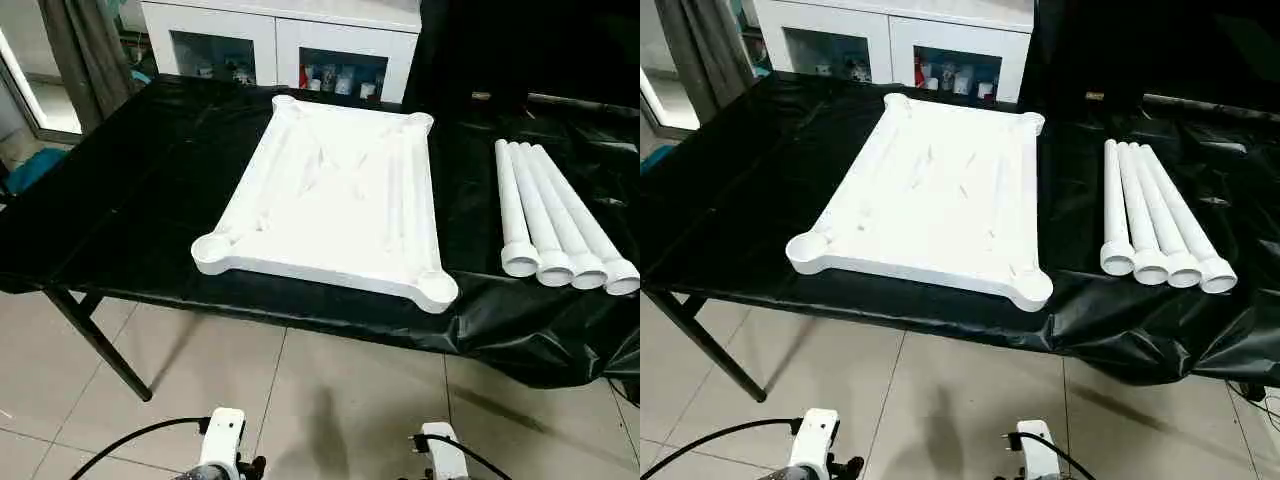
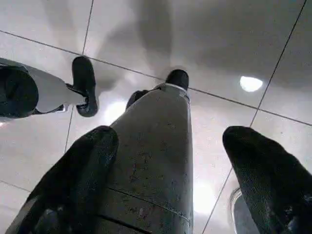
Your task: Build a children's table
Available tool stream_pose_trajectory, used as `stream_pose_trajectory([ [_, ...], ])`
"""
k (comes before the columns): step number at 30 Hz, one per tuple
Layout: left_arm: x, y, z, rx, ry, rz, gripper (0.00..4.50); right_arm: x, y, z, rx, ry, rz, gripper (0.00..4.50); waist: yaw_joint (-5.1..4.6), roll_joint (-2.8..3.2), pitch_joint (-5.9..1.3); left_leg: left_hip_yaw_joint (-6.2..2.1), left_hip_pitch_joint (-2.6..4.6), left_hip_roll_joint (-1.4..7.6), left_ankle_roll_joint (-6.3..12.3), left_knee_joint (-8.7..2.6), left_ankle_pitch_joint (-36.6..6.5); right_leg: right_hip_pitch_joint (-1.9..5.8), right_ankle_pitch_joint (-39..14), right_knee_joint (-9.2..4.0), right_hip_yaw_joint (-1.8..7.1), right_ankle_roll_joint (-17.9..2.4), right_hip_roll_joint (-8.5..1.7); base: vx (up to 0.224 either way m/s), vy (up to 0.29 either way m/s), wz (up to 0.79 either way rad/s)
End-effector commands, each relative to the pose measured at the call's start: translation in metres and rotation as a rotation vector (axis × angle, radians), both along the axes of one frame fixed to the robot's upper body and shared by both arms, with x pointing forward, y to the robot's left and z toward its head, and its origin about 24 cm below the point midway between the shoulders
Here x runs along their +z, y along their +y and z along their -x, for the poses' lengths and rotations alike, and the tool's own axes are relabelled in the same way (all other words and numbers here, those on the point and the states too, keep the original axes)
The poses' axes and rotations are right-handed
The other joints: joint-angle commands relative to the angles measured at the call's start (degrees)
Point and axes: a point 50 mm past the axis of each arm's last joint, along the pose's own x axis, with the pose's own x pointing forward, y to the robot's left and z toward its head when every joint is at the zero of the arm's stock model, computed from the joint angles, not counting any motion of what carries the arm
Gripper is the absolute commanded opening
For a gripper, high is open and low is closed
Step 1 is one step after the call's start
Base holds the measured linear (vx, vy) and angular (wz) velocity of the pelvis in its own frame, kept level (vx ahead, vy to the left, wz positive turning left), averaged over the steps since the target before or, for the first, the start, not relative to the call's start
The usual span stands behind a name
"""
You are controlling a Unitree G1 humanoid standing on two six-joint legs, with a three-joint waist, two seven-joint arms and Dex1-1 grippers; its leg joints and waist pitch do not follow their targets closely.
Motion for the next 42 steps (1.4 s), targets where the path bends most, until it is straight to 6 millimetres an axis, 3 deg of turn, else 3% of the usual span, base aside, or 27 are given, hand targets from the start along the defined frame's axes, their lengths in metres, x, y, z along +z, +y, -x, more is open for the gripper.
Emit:
stream_pose_trajectory([
  [1, -0.004, 0.0, 0.009, -0.002, 0.042, -0.002, 3.77, -0.002, 0.001, 0.005, -0.001, 0.029, 0.002, 3.88, 0.37, 0.45, -1.85, -2.5, 0.33, 5.07, 0.28, -4.73, -18.65, 1.33, -16.39, -4.62, 3.59, -12.15, -5.89, 0.0, 0.0, 0.0],
  [8, -0.004, 0.0, 0.009, -0.002, 0.042, -0.002, 3.77, -0.002, 0.001, 0.005, -0.001, 0.029, 0.002, 3.88, 0.36, 0.41, -1.87, -2.49, 0.29, 5.05, 0.35, -4.72, -18.34, 1.37, -16.04, -4.57, 3.59, -12.19, -5.89, 0.0, 0.0, 0.0],
  [9, -0.006, 0.012, -0.003, 0.033, 0.217, -0.144, 3.77, 0.005, -0.008, -0.015, -0.095, 0.105, 0.093, 3.88, -0.88, 1.55, -1.6, -1.8, 0.97, 4.38, -0.71, -4.62, -20.2, 0.41, -16.5, -4.76, 3.53, -12.12, -4.42, 0.0, 0.0, 0.0],
  [10, -0.006, 0.012, -0.003, 0.03, 0.218, -0.143, 3.77, 0.005, -0.008, -0.015, -0.096, 0.103, 0.094, 3.88, -0.56, 1.02, -2.11, -2.7, 0.83, 4.36, -1.5, -4.68, -19.42, 1.47, -17.87, -4.28, 3.39, -11.57, -5.24, 0.0, 0.0, 0.0],
  [12, -0.007, 0.01, -0.001, 0.027, 0.217, -0.134, 3.77, 0.004, -0.004, -0.014, -0.124, 0.103, 0.079, 3.88, -0.6, 1.18, -1.71, -2.69, 0.13, 4.58, -0.87, -4.64, -17.55, 1.6, -18.72, -4.77, 3.5, -10.9, -6.03, -0.026, 0.004, -0.03],
  [13, -0.007, 0.01, 0.0, 0.034, 0.217, -0.128, 3.77, 0.004, -0.003, -0.014, -0.159, 0.109, 0.069, 3.88, -0.51, 0.8, -1.53, -2.52, 0.54, 4.6, -0.2, -4.53, -18.91, 1.14, -22.14, -5.31, 3.48, -10.5, -6.08, 0.0, 0.0, 0.0],
  [14, -0.007, 0.01, 0.0, 0.034, 0.217, -0.128, 3.77, 0.004, -0.003, -0.014, -0.159, 0.109, 0.069, 3.88, -0.44, 0.96, -1.64, -2.56, 0.8, 4.56, -0.04, -4.32, -19.26, 1.06, -23.44, -5.38, 3.6, -10.38, -6.23, 0.0, 0.0, 0.0],
  [15, -0.007, 0.01, 0.0, 0.041, 0.216, -0.12, 3.77, 0.004, -0.003, -0.014, -0.178, 0.107, 0.066, 3.88, -0.14, 1.18, -2.33, -2.57, 0.53, 4.79, 0.49, -4.34, -15.88, 1.4, -18.6, -4.73, 3.66, -11.16, -6.0, 0.052, -0.008, 0.04],
  [16, -0.008, 0.011, 0.0, 0.044, 0.216, -0.114, 3.77, 0.004, -0.002, -0.016, -0.183, 0.101, 0.063, 3.88, 0.0, 0.81, -2.9, -2.39, 0.54, 4.77, 0.99, -4.06, -13.97, 1.66, -15.04, -4.37, 3.58, -11.75, -5.92, 0.052, -0.008, 0.04],
  [18, -0.008, 0.011, 0.0, 0.06, 0.216, -0.088, 3.77, 0.005, 0.0, -0.019, -0.167, 0.09, 0.057, 3.88, 0.1, 0.95, -2.71, -2.17, -0.13, 4.66, 2.67, -4.01, -10.0, 1.78, -7.96, -3.49, 3.3, -13.69, -5.69, 0.0, 0.0, 0.0],
  [22, -0.007, 0.014, -0.001, 0.038, 0.227, -0.117, 3.77, 0.006, 0.001, -0.02, -0.145, 0.093, 0.067, 3.88, -0.02, 1.1, -2.42, -2.01, 0.32, 4.76, 2.76, -4.11, -12.77, 1.45, -11.03, -4.04, 3.25, -14.01, -5.75, 0.0, 0.0, 0.0],
  [25, -0.007, 0.014, -0.002, 0.039, 0.218, -0.128, 3.77, 0.006, -0.001, -0.021, -0.118, 0.083, 0.088, 3.88, -0.02, 1.25, -2.25, -2.24, 0.52, 4.86, 1.12, -4.37, -15.59, 1.37, -15.83, -4.54, 3.38, -12.59, -5.95, 0.0, 0.0, 0.0],
  [28, -0.007, 0.011, -0.002, 0.023, 0.216, -0.124, 3.77, 0.006, -0.002, -0.021, -0.115, 0.081, 0.096, 3.88, -0.13, 1.32, -2.39, -2.27, 0.21, 4.81, 1.12, -4.29, -13.68, 1.35, -13.15, -4.4, 3.45, -12.81, -5.83, 0.0, 0.0, 0.0],
  [29, -0.008, 0.008, -0.002, -0.001, 0.217, -0.123, 3.77, 0.006, -0.004, -0.02, -0.121, 0.081, 0.099, 3.88, -0.19, 1.26, -2.82, -1.94, -0.49, 4.49, 3.79, -3.4, -5.2, 1.11, -2.54, -3.54, 3.2, -15.2, -5.5, 0.0, 0.0, 0.0],
  [30, -0.008, 0.007, -0.002, -0.005, 0.217, -0.12, 3.77, 0.005, -0.005, -0.019, -0.122, 0.083, 0.101, 3.88, -0.21, 1.19, -3.09, -1.73, -0.87, 4.2, 5.83, -2.74, -0.26, 0.84, 3.39, -3.13, 2.97, -16.45, -5.31, 0.0, 0.0, 0.0],
  [31, -0.008, 0.006, -0.002, -0.007, 0.211, -0.119, 3.77, 0.005, -0.006, -0.018, -0.125, 0.086, 0.104, 3.88, -0.1, 1.04, -4.12, -1.39, -1.58, 3.18, 11.36, -0.93, 11.31, 0.19, 17.65, -1.8, 2.29, -18.99, -4.69, 0.0, 0.0, 0.0],
  [32, -0.008, 0.006, -0.003, -0.007, 0.204, -0.119, 3.77, 0.004, -0.007, -0.017, -0.127, 0.088, 0.105, 3.88, -0.1, 0.79, -4.81, -1.31, -2.14, 2.38, 14.63, 0.16, 17.9, -0.05, 26.75, -1.02, 2.06, -19.83, -4.37, 0.0, 0.0, 0.0],
  [33, -0.008, 0.006, -0.004, -0.01, 0.196, -0.121, 3.77, 0.004, -0.007, -0.017, -0.129, 0.08, 0.103, 3.88, -0.03, 0.5, -5.23, -1.17, -3.87, 1.02, 19.99, 1.82, 26.78, -1.81, 41.57, -0.48, 1.12, -19.9, -3.46, -0.057, 0.008, 0.03],
  [34, -0.007, 0.006, -0.004, -0.008, 0.19, -0.119, 3.77, 0.005, -0.007, -0.018, -0.135, 0.072, 0.098, 3.88, 0.26, 0.74, -6.27, -1.56, -4.28, 0.75, 21.51, 2.86, 29.71, -2.02, 47.24, 0.37, 0.69, -19.59, -3.26, -0.057, 0.008, 0.03],
  [35, -0.007, 0.006, -0.005, -0.008, 0.181, -0.119, 3.77, 0.005, -0.007, -0.019, -0.137, 0.053, 0.093, 3.88, 0.46, 1.2, -5.99, -1.6, -5.72, 0.66, 22.58, 3.17, 29.21, -3.62, 48.81, -0.45, -0.37, -18.99, -3.02, -0.109, 0.009, 0.04],
  [36, -0.007, 0.007, -0.005, -0.018, 0.169, -0.127, 3.77, 0.006, -0.008, -0.022, -0.141, 0.033, 0.092, 3.88, 0.78, 1.93, -6.48, -1.61, -6.25, 1.56, 22.17, 3.14, 25.22, -4.32, 39.32, -1.15, -1.45, -18.41, -2.83, -0.162, 0.014, 0.03],
  [37, -0.007, 0.007, -0.005, -0.019, 0.168, -0.128, 3.77, 0.006, -0.008, -0.022, -0.142, 0.031, 0.092, 3.88, 0.46, 2.19, -5.72, -1.03, -6.93, 2.51, 21.4, 2.22, 12.54, -4.94, 16.91, -3.52, -2.34, -16.37, -3.02, -0.162, 0.014, 0.03],
  [38, -0.006, 0.011, -0.008, -0.05, 0.137, -0.149, 3.77, 0.008, -0.012, -0.028, -0.163, -0.007, 0.085, 3.88, 0.58, 3.08, -5.5, -1.24, -6.0, 3.35, 19.3, 1.67, 2.39, -5.21, 2.04, -4.35, -2.61, -15.05, -3.43, -0.217, 0.037, 0.0],
  [39, -0.005, 0.013, -0.009, -0.063, 0.125, -0.157, 3.77, 0.009, -0.014, -0.029, -0.171, -0.017, 0.081, 3.88, -0.96, 3.58, -3.45, -1.22, -3.35, 4.8, 10.03, -0.26, -26.35, -5.85, -29.18, -5.95, -4.69, -7.22, -3.14, -0.248, 0.057, -0.09],
  [40, -0.003, 0.018, -0.014, -0.094, 0.088, -0.171, 3.77, 0.012, -0.017, -0.035, -0.144, -0.069, 0.064, 3.88, -0.55, 5.28, -1.33, -1.83, -7.98, 9.5, -0.15, -10.61, -51.77, -0.3, -32.8, 8.01, -6.92, 0.39, 0.62, -0.248, 0.057, -0.09],
  [41, -0.003, 0.018, -0.014, -0.094, 0.088, -0.171, 3.77, 0.012, -0.017, -0.035, -0.144, -0.069, 0.064, 3.88, 2.37, 4.43, -1.51, 1.14, -11.49, 6.71, -6.34, -10.85, -57.34, 3.51, -26.6, 13.74, -7.3, -1.85, 1.45, -0.255, 0.063, -0.1],
  [42, 0.0, 0.023, -0.017, -0.111, 0.055, -0.172, 3.77, 0.014, -0.021, -0.037, -0.092, -0.108, 0.06, 3.88, 5.35, 4.22, -1.08, 8.21, -13.45, 3.65, -11.2, -13.26, -61.44, 6.27, -25.04, 16.42, -8.36, -2.96, 3.37, -0.228, 0.01, 0.14],
])
